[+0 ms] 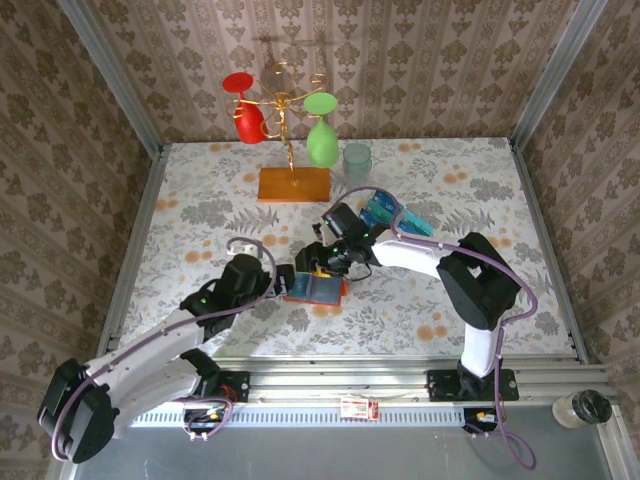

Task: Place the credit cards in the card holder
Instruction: Turn over the card slot at the card holder.

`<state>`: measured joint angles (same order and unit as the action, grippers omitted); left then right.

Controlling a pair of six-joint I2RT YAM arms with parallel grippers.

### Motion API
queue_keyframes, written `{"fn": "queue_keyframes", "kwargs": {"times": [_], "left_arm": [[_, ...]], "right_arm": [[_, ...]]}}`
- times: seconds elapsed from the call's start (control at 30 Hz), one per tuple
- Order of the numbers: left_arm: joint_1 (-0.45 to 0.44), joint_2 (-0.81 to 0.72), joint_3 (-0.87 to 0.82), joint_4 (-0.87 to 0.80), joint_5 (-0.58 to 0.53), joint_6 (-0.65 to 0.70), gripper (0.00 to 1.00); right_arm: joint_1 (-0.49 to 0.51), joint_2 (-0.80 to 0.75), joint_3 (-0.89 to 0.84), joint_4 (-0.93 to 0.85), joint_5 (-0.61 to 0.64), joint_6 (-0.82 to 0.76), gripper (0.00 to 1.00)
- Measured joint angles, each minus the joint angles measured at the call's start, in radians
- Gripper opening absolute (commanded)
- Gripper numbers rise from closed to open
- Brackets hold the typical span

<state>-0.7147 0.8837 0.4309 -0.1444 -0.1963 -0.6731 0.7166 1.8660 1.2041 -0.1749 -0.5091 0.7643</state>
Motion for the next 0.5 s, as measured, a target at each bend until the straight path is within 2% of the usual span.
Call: {"fn": "queue_keyframes", "kwargs": {"times": [0.23,0.5], "left_arm": [[0.053,-0.062,-0.033,-0.054,0.029,0.000,1.00],[0.082,-0.103,-0.045,-0.069,0.045,0.000,1.00]], "right_arm": [[0.027,0.090,0.094,-0.032,0.000,0.004,0.61],[0.034,0.165,0.122,-0.035,0.000,0.025,0.61]]}}
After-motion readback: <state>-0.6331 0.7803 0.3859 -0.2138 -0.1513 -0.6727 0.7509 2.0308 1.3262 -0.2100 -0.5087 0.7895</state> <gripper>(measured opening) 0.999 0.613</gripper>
